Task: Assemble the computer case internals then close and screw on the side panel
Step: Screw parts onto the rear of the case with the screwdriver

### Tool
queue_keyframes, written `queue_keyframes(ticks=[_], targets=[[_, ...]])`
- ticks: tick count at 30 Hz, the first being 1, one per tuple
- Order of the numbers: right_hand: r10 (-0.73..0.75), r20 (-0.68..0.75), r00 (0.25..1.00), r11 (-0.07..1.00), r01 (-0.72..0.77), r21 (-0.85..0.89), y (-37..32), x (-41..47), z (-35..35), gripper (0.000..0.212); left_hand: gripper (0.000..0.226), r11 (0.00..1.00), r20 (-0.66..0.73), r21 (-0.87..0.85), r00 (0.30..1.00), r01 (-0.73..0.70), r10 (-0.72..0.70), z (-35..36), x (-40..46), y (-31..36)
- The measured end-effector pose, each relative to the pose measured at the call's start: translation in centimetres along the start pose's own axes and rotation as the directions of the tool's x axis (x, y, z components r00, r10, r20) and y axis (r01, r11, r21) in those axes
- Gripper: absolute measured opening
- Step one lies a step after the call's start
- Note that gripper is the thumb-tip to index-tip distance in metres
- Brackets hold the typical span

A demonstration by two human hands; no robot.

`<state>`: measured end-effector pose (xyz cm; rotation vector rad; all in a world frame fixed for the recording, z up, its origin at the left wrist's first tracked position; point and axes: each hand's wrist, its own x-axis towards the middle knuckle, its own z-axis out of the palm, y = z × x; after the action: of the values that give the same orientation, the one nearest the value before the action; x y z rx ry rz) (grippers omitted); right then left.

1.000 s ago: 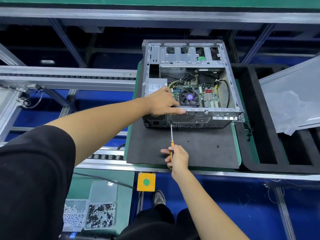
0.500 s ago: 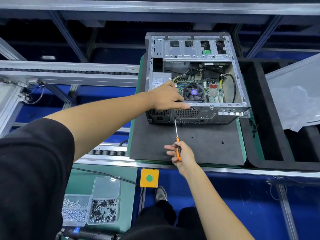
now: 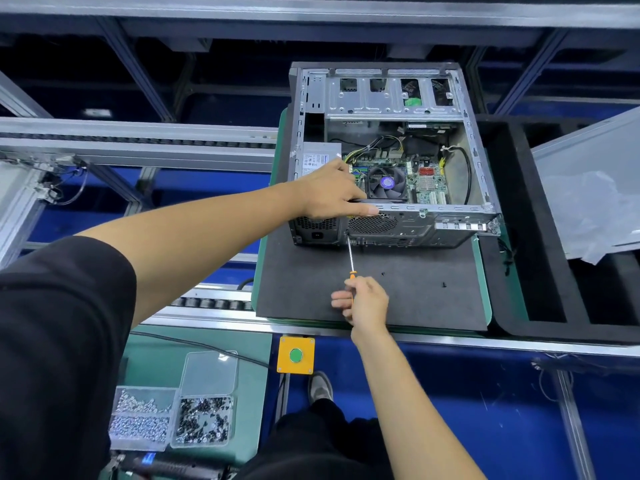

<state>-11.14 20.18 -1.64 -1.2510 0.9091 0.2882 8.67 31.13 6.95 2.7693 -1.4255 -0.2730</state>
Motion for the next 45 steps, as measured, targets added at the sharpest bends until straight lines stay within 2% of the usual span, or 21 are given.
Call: queue_keyframes(ticks=[2, 5, 9, 11, 13, 15, 16, 17, 19, 20, 22, 24, 27, 30, 32, 34, 36, 37, 39, 42, 45], targets=[[0.269, 0.233, 0.935, 0.891, -0.333, 0.307, -0.8, 0.3, -0.4, 0.022, 0.066, 1.000, -0.004, 0.008, 1.000, 0.000, 0.000, 0.0, 0.0, -0.1], [0.248, 0.223, 0.943, 0.935, -0.294, 0.200, -1.0, 0.7, -0.8, 0.017, 0.065, 1.000, -0.009, 0.014, 1.000, 0.002, -0.002, 0.0, 0.0, -0.1], [-0.197, -0.006, 0.980, 0.969, 0.194, -0.152, -0.2, 0.1, -0.4, 0.027, 0.063, 1.000, -0.002, 0.021, 1.000, -0.002, 0.002, -0.1, 0.0, 0.0], [-0.448, -0.116, 0.886, 0.799, 0.338, -0.497, 0.4, -0.2, -0.3, 0.030, 0.061, 1.000, -0.002, 0.008, 1.000, 0.002, -0.002, -0.2, 0.0, 0.1], [-0.633, -0.124, 0.764, 0.530, 0.312, -0.788, 0.8, -0.4, -0.3, 0.025, 0.060, 1.000, -0.005, 0.006, 1.000, 0.004, -0.004, -0.2, 0.0, 0.2], [-0.672, -0.104, 0.733, 0.428, 0.270, -0.863, 1.0, -0.3, -0.7, 0.021, 0.058, 1.000, -0.009, -0.002, 1.000, 0.002, -0.002, -0.2, 0.0, 0.2], [-0.662, -0.126, 0.738, 0.460, 0.268, -0.847, 1.2, -0.2, -0.8, 0.020, 0.057, 1.000, -0.014, -0.008, 1.000, 0.003, -0.003, -0.3, -0.1, 0.1], [-0.597, -0.169, 0.784, 0.587, 0.283, -0.759, 1.3, 0.1, -0.9, 0.019, 0.057, 1.000, -0.015, -0.012, 1.000, 0.004, -0.005, -0.2, -0.1, 0.1], [-0.229, -0.125, 0.965, 0.951, 0.194, -0.240, 0.7, 0.5, -0.9, 0.016, 0.059, 1.000, -0.012, -0.009, 1.000, 0.005, -0.005, -0.1, 0.0, 0.1], [-0.002, 0.023, 1.000, 0.998, 0.001, 0.070, 0.3, 0.5, -0.9, 0.013, 0.060, 1.000, -0.013, -0.005, 1.000, 0.003, -0.003, 0.0, 0.1, 0.1], [0.206, 0.226, 0.952, 0.901, -0.275, 0.336, 0.0, 0.5, -1.1, 0.010, 0.061, 1.000, -0.025, 0.001, 1.000, 0.004, -0.004, 0.2, 0.1, 0.0], [0.236, 0.222, 0.946, 0.900, -0.298, 0.318, 0.1, 0.2, -0.8, 0.004, 0.063, 1.000, -0.024, 0.000, 1.000, 0.009, -0.009, 0.4, 0.1, -0.2], [-0.056, -0.007, 0.998, 0.997, 0.056, 0.049, 1.0, -0.6, 0.3, 0.016, 0.066, 1.000, -0.035, 0.006, 0.999, 0.012, -0.012, 0.6, 0.1, -0.4], [-0.385, -0.177, 0.906, 0.884, 0.307, -0.351, 1.5, -0.7, 0.7, 0.027, 0.065, 1.000, -0.042, -0.001, 0.999, 0.009, -0.009, 0.6, 0.2, -0.4], [-0.399, -0.177, 0.900, 0.852, 0.292, -0.435, 1.1, -1.0, 0.7, 0.025, 0.062, 1.000, -0.033, -0.008, 0.999, 0.005, -0.006, 0.6, 0.1, -0.4], [-0.059, -0.061, 0.996, 0.998, 0.059, 0.001, 0.5, -0.8, 1.0, 0.020, 0.059, 1.000, -0.026, -0.012, 1.000, 0.005, -0.006, 0.5, 0.1, -0.2], [0.269, 0.248, 0.931, 0.808, -0.358, 0.468, 0.0, -1.2, 1.3, 0.014, 0.055, 1.000, -0.019, -0.017, 1.000, 0.004, -0.004, 0.5, 0.0, -0.1], [0.303, 0.314, 0.900, 0.732, -0.431, 0.527, 0.0, -1.4, 1.5, 0.012, 0.054, 1.000, -0.021, -0.012, 1.000, 0.003, -0.003, 0.4, 0.1, -0.1], [0.299, 0.288, 0.910, 0.759, -0.410, 0.505, 0.0, -1.8, 1.9, 0.009, 0.054, 1.000, -0.020, -0.007, 1.000, 0.000, -0.001, 0.4, 0.1, -0.2], [0.139, 0.006, 0.990, 0.952, -0.135, 0.275, 0.1, -1.7, 1.9, 0.009, 0.058, 1.000, -0.020, -0.008, 1.000, 0.007, -0.007, 0.5, 0.1, -0.3], [-0.195, -0.282, 0.939, 0.967, 0.137, -0.213, 0.6, -1.6, 1.7, 0.018, 0.062, 1.000, -0.021, -0.008, 1.000, 0.011, -0.011, 0.6, 0.2, -0.3]])
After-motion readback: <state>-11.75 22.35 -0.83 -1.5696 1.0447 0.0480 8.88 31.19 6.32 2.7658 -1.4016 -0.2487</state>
